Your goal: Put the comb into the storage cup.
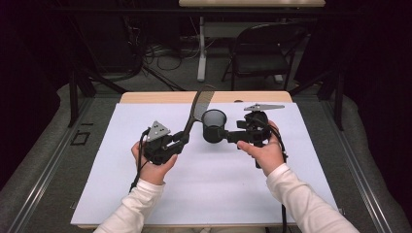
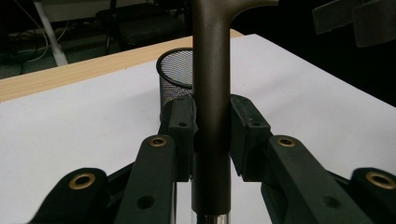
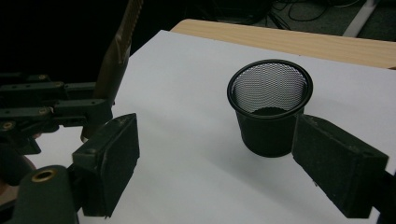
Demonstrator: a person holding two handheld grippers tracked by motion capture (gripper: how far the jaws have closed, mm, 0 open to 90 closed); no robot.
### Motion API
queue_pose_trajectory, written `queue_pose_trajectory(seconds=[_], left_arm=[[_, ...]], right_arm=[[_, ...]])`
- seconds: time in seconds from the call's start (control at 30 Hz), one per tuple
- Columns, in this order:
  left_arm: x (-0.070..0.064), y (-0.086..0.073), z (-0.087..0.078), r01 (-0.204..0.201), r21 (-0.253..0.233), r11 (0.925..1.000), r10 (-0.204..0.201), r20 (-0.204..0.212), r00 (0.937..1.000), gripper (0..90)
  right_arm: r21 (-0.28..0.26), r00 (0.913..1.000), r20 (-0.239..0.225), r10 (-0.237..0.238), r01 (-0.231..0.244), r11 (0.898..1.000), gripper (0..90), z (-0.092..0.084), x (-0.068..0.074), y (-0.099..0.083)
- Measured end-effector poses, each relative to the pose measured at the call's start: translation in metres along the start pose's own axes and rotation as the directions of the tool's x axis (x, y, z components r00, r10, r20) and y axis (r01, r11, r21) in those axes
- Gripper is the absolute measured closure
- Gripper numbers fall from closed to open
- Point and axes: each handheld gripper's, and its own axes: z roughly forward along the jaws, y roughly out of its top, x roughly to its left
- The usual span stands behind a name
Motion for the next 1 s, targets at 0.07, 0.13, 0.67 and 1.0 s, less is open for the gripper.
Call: queue_pose_trajectory(seconds=[0.07, 0.13, 0.67, 1.0], left_arm=[[0.000, 0.000, 0.000, -0.001, -0.001, 1.0000, 0.001, -0.001, 1.0000, 72.5], [0.000, -0.001, 0.000, 0.000, -0.001, 1.0000, 0.000, -0.003, 1.0000, 72.5], [-0.003, -0.005, 0.008, 0.005, 0.002, 1.0000, -0.005, -0.011, 0.9999, 72.5], [-0.004, -0.007, 0.012, -0.003, 0.009, 1.0000, 0.003, -0.015, 0.9999, 72.5]], right_arm=[[-0.001, 0.9999, -0.006, 0.012, -0.012, 1.000, 15.6, 0.001, 0.000, 0.003], [-0.008, 0.9999, -0.011, 0.012, -0.012, 1.000, 16.4, 0.001, 0.000, 0.006], [-0.063, 0.9972, -0.037, 0.065, -0.067, 0.996, 31.9, 0.007, 0.000, 0.017], [-0.017, 0.9923, -0.077, 0.097, -0.099, 0.995, 36.0, 0.012, -0.002, 0.017]])
